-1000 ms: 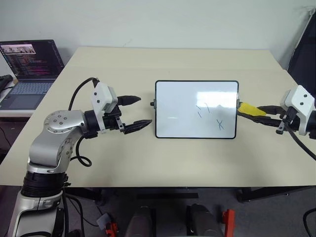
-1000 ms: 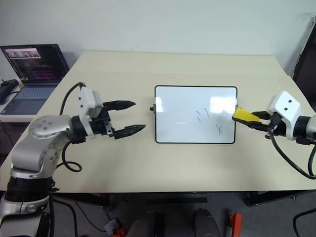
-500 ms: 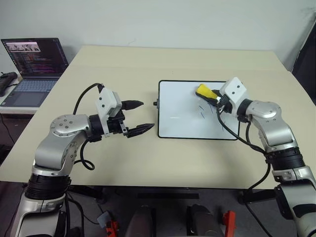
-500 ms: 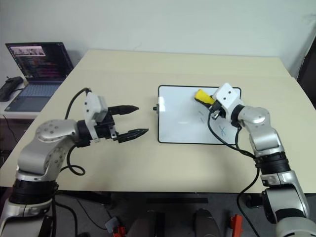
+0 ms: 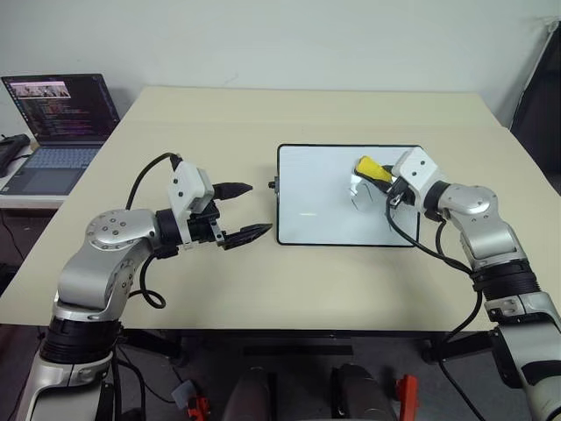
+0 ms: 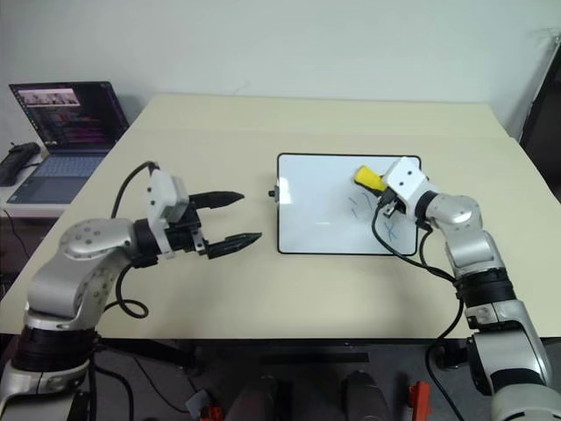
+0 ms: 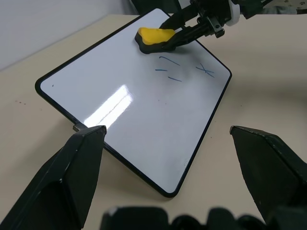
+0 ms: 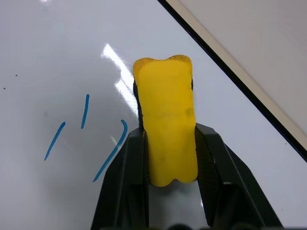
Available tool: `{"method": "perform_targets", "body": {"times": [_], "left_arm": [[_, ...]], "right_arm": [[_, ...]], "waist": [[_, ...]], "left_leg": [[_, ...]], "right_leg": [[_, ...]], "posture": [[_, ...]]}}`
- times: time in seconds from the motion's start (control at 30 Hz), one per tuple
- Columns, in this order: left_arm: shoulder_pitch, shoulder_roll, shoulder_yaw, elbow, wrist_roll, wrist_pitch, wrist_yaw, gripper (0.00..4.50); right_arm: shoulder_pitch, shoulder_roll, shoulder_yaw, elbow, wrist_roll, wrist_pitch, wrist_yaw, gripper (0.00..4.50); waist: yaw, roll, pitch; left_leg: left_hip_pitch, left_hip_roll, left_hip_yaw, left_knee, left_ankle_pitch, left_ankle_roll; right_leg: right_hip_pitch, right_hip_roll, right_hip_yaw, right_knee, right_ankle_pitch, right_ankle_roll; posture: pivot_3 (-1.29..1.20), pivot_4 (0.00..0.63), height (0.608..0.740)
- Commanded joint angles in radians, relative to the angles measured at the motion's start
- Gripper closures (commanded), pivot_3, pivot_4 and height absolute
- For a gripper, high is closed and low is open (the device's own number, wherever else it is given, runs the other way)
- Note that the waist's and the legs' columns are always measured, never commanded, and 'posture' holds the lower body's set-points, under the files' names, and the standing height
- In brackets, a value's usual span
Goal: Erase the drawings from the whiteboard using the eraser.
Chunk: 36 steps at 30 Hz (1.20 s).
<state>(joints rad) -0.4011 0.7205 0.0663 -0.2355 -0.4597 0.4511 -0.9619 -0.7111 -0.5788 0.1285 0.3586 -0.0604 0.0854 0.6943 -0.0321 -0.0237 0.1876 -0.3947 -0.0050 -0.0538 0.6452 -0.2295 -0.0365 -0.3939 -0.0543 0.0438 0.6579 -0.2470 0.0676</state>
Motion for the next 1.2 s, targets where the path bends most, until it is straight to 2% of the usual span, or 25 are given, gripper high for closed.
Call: {"method": "perform_targets", "body": {"times": [0.03,0.17,0.33,0.47,0.8,0.93,1.2], "left_arm": [[-0.027,0.001,0.01,-0.014,-0.002,-0.016,0.004,0.0],[-0.035,-0.003,0.005,-0.011,0.0,-0.017,0.003,0.0],[-0.034,-0.001,0.007,-0.008,0.001,-0.019,0.001,0.0],[-0.033,-0.005,0.006,-0.011,0.001,-0.02,0.003,0.0],[-0.046,-0.013,-0.003,-0.001,0.005,-0.029,-0.003,0.0],[-0.054,-0.017,-0.008,0.003,0.007,-0.03,-0.006,0.0],[-0.062,-0.017,-0.012,0.018,0.009,-0.033,-0.017,0.0]], "right_arm": [[0.065,0.034,0.06,-0.021,-0.023,0.03,0.031,3.54],[0.145,0.051,0.111,-0.091,-0.025,0.07,0.073,3.54],[0.192,0.057,0.111,-0.149,-0.006,0.111,0.094,3.54],[0.166,0.037,0.078,-0.127,-0.019,0.097,0.074,3.54],[-0.003,-0.035,-0.005,0.089,-0.092,0.008,-0.134,3.54],[0.001,-0.043,0.002,0.108,-0.094,-0.008,-0.126,3.54],[0.072,-0.028,-0.001,-0.046,-0.041,0.044,-0.051,3.54]], "waist": [[-0.001,-0.001,-0.001],[-0.008,-0.002,-0.001],[-0.016,-0.002,-0.001],[-0.016,-0.002,-0.001],[-0.016,-0.002,-0.001],[-0.016,-0.002,-0.001],[-0.016,-0.002,-0.001]], "left_leg": [[0.002,0.0,0.0,0.0,0.0,0.0],[0.008,0.001,0.0,0.0,0.0,0.0],[0.013,0.001,0.0,0.0,0.0,0.0],[0.013,0.001,0.0,0.0,0.001,0.001],[0.013,0.001,0.0,0.0,0.001,0.002],[0.012,0.001,0.0,-0.001,0.001,0.002],[0.012,0.001,0.0,-0.001,0.001,0.002]], "right_leg": [[0.002,0.0,0.0,0.0,0.0,0.0],[0.007,0.0,0.0,-0.001,-0.001,-0.001],[0.011,0.001,0.0,0.0,-0.006,0.0],[0.011,0.001,0.0,0.001,-0.006,-0.001],[0.011,0.0,0.001,0.0,-0.006,-0.001],[0.011,0.0,0.001,-0.001,-0.007,-0.001],[0.01,0.0,0.001,-0.001,-0.007,-0.001]], "posture": [[0.0,0.15,0.74],[0.0,0.15,0.74],[0.0,0.15,0.74],[0.0,0.15,0.74],[0.0,0.15,0.74],[0.0,0.15,0.74],[0.0,0.15,0.74]]}}
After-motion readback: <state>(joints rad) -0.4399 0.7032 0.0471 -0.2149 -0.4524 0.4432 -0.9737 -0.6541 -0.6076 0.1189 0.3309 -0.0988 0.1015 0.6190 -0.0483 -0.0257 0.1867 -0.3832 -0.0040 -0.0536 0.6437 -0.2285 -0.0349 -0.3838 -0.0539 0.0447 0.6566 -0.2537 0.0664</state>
